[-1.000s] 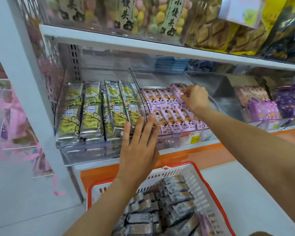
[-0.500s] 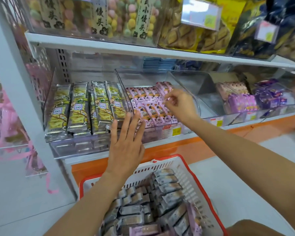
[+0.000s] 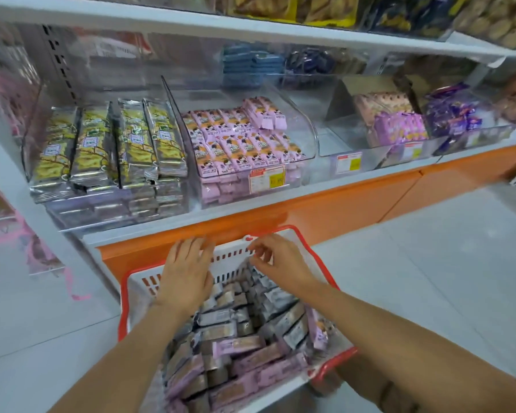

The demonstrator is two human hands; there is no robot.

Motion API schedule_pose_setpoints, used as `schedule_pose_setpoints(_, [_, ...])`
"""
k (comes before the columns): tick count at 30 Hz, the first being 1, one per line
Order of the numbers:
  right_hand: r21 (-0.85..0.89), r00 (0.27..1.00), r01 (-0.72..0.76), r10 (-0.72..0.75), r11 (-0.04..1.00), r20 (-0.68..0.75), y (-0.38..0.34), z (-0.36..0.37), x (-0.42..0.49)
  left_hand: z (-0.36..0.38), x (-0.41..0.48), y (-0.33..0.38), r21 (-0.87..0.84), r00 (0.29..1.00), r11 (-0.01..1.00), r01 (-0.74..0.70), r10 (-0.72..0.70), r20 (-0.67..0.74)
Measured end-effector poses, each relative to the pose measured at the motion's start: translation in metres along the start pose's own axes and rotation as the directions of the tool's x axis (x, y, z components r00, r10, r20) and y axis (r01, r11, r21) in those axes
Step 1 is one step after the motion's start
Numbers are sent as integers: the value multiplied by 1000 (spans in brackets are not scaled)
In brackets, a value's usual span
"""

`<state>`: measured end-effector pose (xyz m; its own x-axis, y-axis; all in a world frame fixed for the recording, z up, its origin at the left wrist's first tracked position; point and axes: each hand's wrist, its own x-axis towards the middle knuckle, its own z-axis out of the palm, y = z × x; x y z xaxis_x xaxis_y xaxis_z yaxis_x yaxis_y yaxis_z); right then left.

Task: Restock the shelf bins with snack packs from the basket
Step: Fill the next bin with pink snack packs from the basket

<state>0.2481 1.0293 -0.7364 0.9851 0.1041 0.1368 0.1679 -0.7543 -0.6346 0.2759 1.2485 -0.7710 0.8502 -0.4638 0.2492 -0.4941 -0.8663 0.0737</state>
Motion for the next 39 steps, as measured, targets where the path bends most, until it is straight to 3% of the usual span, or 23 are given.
schedule_pose_setpoints(7, [-144,932,-48,96,988,350,29,70,-37,45,-22,-26,92,963,990,110,-129,236])
schedule_pose_setpoints(13, [-334,723,-91,293,938,625,49,118,-51,71,-31,-39,75,976,993,92,-105,189])
schedule_pose_setpoints(16, [-391,687,-43,311,920,656,52,134,-54,78,-32,-40,50,985,996,78,-85,149])
schedule_pose_setpoints(21, [-444,693,123,243,888,678,54,148,-50,84,-35,-42,58,984,995,84,-91,150])
schedule_pose_setpoints(23, [-424,709,113,226,899,668,55,146,-47,84,-36,-43,50,982,995,88,-95,161])
schedule_pose_setpoints(27, [-224,784,-154,257,962,565,54,123,-39,81,-35,-41,-4,980,995,104,-102,174])
schedule_pose_setpoints(31, [88,853,-351,279,932,441,45,87,-28,73,-33,-35,-117,981,985,126,-106,162])
schedule_pose_setpoints(35, [474,927,-361,255,803,273,27,53,-22,52,-21,-17,-401,963,907,127,-15,270])
schedule_pose_setpoints(37, [571,943,-334,263,750,206,21,37,-20,40,-17,-6,-547,949,818,178,4,315])
schedule_pose_setpoints(39, [612,955,-292,258,735,146,13,23,-20,25,-13,6,-667,962,719,194,-6,273])
